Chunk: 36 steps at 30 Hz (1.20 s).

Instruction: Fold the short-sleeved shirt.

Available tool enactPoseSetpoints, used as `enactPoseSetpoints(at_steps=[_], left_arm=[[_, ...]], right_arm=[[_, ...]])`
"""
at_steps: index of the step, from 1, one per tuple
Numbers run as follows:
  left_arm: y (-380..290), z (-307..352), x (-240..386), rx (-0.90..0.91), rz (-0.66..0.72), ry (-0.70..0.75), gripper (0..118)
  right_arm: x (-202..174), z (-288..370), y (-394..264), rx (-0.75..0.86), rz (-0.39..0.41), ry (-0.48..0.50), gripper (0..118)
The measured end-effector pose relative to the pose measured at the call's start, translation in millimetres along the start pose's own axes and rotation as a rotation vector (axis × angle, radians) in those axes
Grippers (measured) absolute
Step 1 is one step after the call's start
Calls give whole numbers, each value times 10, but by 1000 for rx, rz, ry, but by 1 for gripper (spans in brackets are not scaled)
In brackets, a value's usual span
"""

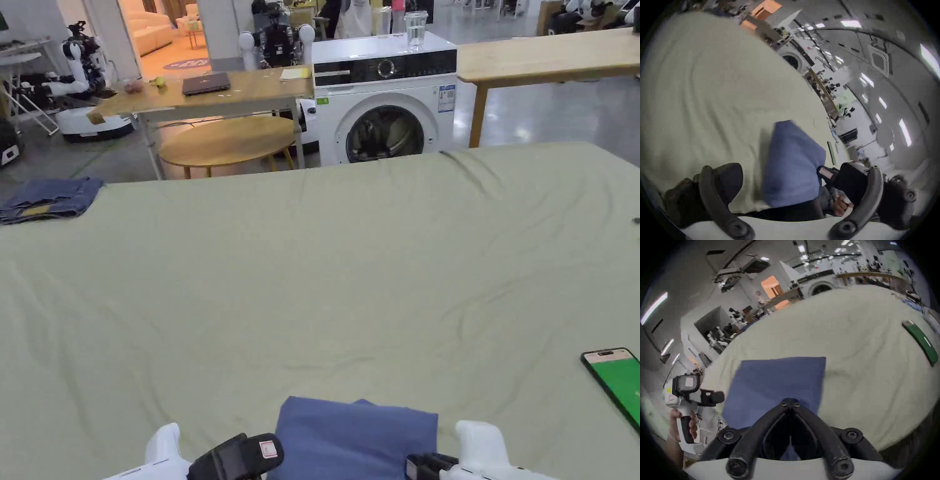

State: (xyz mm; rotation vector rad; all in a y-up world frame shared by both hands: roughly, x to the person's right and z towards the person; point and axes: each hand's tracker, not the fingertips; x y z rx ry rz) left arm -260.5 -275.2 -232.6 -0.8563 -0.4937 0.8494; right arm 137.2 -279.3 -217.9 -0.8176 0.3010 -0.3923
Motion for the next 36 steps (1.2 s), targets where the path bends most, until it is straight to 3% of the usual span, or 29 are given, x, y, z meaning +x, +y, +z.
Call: enactPoseSetpoints(at_steps=[3, 7, 8, 10, 12, 14, 17, 23, 29, 34, 35, 36], left_arm=[[-27, -308, -325, -71, 122, -81, 116], [-158, -794, -192, -106, 161, -297, 112], [-185, -920, -171, -116, 212, -292, 95], [-223, -1019, -110, -109, 227, -161, 23], [-206, -951, -137, -99, 205, -103, 23], [-99, -735, -121, -90, 198, -155, 23], [259, -229, -307, -41, 62, -59, 23], [1205, 1240, -816, 55, -32, 175, 23], [2141, 2458, -1657, 143, -24, 373, 23], [2423, 2850, -2240, 138, 33, 372, 23], [2413, 2887, -2305, 142, 58, 340, 29], [2394, 2925, -2339, 162, 66, 351, 49]], right_arm=[[100, 10, 33, 17, -47, 11, 0], [25, 15, 73, 26, -2, 7, 0], [-1, 12, 77, 29, 7, 6, 0], [-20, 5, 90, 33, 15, -1, 0], [-63, 13, 128, 31, 21, 0, 0], [-170, 53, 188, 44, 60, 16, 0], [-398, 30, 299, 62, 133, 4, 0], [-914, -220, 443, 65, 198, 52, 0], [-1382, -502, 427, 42, 232, 77, 0], [-1659, -655, 346, 15, 277, 70, 0], [-1696, -673, 332, 11, 280, 71, 0], [-1727, -683, 323, 8, 285, 71, 0]])
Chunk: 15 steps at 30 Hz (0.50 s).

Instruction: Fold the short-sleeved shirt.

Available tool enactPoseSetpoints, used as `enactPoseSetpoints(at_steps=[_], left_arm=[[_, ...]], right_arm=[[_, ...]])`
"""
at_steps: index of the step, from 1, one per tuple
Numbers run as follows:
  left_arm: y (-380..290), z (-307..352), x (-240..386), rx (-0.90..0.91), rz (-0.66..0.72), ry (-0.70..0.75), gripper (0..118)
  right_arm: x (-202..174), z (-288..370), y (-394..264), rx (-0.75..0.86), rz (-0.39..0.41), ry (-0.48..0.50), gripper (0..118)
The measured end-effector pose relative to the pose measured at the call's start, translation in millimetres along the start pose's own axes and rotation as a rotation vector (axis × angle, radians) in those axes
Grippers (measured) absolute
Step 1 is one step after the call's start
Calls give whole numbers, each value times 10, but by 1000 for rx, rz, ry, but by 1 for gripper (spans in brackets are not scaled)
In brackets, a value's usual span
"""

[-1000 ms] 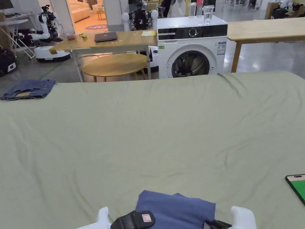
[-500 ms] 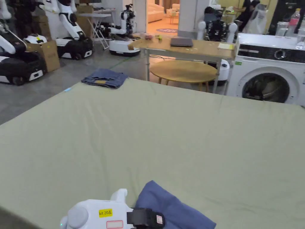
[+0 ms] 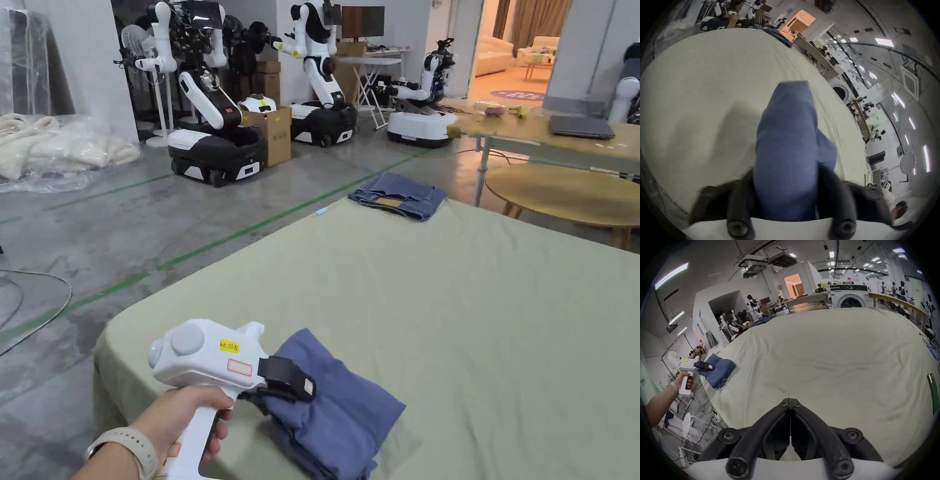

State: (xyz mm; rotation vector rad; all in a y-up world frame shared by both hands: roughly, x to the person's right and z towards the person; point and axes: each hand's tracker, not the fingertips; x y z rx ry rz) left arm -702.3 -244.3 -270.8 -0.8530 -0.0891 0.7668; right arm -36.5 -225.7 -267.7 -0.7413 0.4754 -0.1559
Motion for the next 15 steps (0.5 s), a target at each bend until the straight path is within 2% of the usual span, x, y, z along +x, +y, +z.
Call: enactPoseSetpoints(at_steps=[2, 3, 7, 8, 9, 10, 11, 13, 15], left_arm=[[41, 125, -163, 67, 4, 10, 108], [67, 244, -244, 111, 38, 2, 112], [11, 732, -434, 271, 142, 65, 111], [-8, 817, -465, 288, 166, 81, 103], [38, 856, -615, 294, 187, 92, 77], [11, 903, -596, 314, 186, 113, 32], [-18, 907, -531, 313, 167, 143, 0], [-130, 910, -176, 309, 89, 242, 0], [-208, 805, 146, 284, 23, 216, 0]], right_arm=[[-48, -26, 2, -7, 10, -1, 0], [-68, -28, 1, -6, 13, -4, 0], [-133, -1, -2, 0, 9, 5, 0], [-157, 14, -3, 0, 13, 6, 0], [-172, 30, -8, 3, 17, 6, 0], [-181, 53, -8, 6, 19, 9, 0], [-186, 81, -3, 11, 20, 13, 0], [-163, 146, 21, 22, 23, 15, 0], [-135, 251, 68, 42, 39, 1, 0]])
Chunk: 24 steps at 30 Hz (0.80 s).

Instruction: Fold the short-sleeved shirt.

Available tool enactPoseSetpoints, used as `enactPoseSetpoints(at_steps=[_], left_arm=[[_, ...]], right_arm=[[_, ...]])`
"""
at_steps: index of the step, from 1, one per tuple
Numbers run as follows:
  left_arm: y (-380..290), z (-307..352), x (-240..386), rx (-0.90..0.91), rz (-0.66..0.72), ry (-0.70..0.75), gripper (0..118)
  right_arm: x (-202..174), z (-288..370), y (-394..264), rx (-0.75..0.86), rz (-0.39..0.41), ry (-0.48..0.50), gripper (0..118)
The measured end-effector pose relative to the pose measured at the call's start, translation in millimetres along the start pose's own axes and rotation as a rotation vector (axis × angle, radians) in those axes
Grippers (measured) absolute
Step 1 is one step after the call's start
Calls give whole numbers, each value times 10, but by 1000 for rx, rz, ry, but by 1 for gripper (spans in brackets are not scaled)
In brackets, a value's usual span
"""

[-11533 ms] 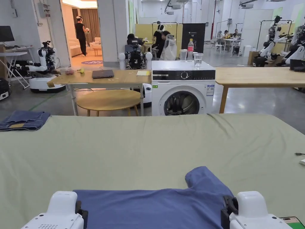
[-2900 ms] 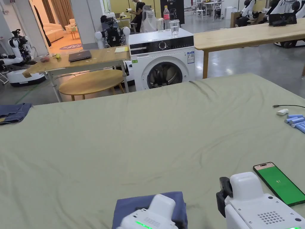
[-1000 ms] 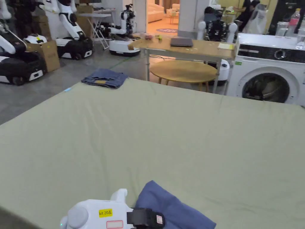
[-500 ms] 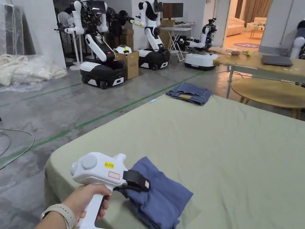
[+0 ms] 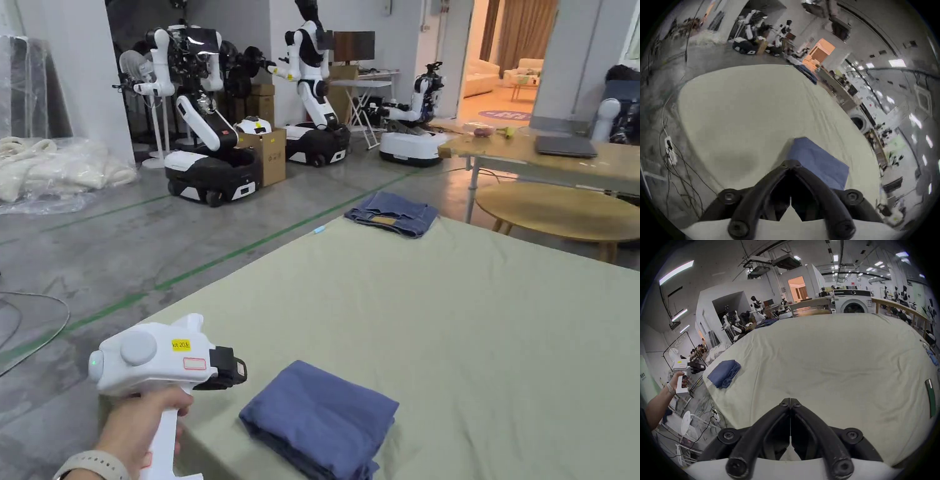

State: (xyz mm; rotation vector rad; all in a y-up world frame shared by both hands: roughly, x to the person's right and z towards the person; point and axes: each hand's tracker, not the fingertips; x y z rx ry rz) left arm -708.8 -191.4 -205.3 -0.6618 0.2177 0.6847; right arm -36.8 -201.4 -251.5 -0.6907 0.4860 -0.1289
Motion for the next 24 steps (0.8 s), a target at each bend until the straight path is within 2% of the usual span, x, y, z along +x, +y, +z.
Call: enactPoseSetpoints(at_steps=[3, 7, 10, 15, 17, 21, 24], left_arm=[[-155, 0, 733, 39, -202, 23, 0], [-594, 148, 2172, 189, -458, 25, 0], [-877, 166, 3106, 326, -630, -11, 0], [-1358, 344, 4498, 450, -698, -183, 0], [-1532, 434, 4955, 501, -762, -191, 0], [-1707, 565, 5447, 530, -776, -226, 0], [-1750, 609, 5531, 559, -787, -214, 0]], right_arm=[[140, 210, 127, 36, 31, -38, 0], [414, 567, 439, 142, 114, -196, 0], [667, 869, 773, 237, 115, -284, 0], [829, 1380, 1366, 440, 168, -389, 0], [858, 1543, 1530, 505, 180, -416, 0], [912, 1743, 1728, 579, 181, -434, 0], [920, 1810, 1748, 596, 180, -439, 0]])
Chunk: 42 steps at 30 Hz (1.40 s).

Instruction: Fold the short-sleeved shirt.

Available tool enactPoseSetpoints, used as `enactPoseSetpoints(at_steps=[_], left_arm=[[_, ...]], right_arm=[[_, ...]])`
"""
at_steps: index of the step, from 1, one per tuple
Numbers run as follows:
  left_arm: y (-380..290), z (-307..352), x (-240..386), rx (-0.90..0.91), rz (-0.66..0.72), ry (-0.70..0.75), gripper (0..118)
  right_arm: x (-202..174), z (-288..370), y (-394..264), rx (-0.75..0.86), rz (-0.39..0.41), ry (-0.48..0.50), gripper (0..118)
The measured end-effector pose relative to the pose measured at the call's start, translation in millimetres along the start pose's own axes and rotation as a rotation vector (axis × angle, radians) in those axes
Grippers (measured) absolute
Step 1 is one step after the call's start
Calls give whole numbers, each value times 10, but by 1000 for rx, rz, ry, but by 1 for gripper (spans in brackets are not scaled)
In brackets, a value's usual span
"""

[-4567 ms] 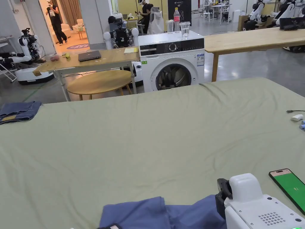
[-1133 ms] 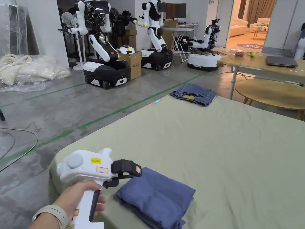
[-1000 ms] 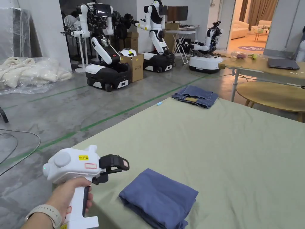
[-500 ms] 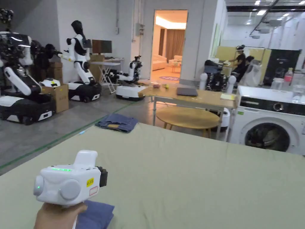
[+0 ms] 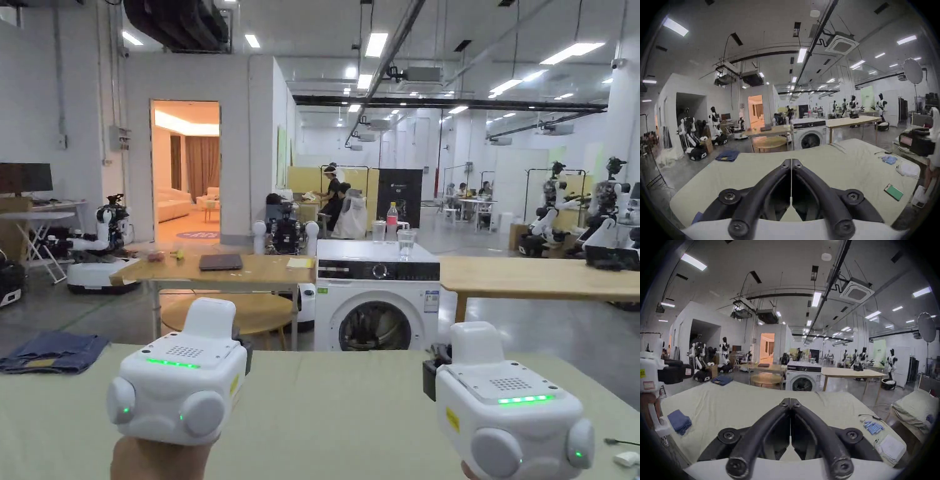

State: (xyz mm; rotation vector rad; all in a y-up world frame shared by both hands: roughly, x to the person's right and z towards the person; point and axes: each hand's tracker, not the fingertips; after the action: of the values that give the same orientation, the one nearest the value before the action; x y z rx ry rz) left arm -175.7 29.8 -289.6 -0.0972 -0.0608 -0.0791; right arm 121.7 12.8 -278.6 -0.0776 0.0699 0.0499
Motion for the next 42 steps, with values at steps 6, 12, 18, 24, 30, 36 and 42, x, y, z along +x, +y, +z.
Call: enactPoseSetpoints(at_steps=[6, 12, 18, 24, 30, 36, 42], left_arm=[[-13, 44, -80, -4, -18, 35, 0], [-36, 58, -144, -24, 20, 35, 31], [-76, 41, -161, -22, 12, 35, 88], [-42, 120, -162, 44, 2, 71, 106], [-40, 144, -180, 44, 18, 44, 106], [-67, 127, -171, 27, 30, 27, 106], [-111, 121, -186, 20, 41, 20, 106]], right_arm=[[-6, 29, -31, 19, -15, 4, 0], [-76, 17, -56, 8, -20, 23, 16], [-103, -36, -59, 13, -27, 32, 80], [-164, -70, -36, 23, 24, 34, 118], [-136, -84, 60, -43, -96, 62, 118], [-155, -14, 98, -15, -120, 102, 118], [-247, 68, 146, 2, -58, -4, 118]])
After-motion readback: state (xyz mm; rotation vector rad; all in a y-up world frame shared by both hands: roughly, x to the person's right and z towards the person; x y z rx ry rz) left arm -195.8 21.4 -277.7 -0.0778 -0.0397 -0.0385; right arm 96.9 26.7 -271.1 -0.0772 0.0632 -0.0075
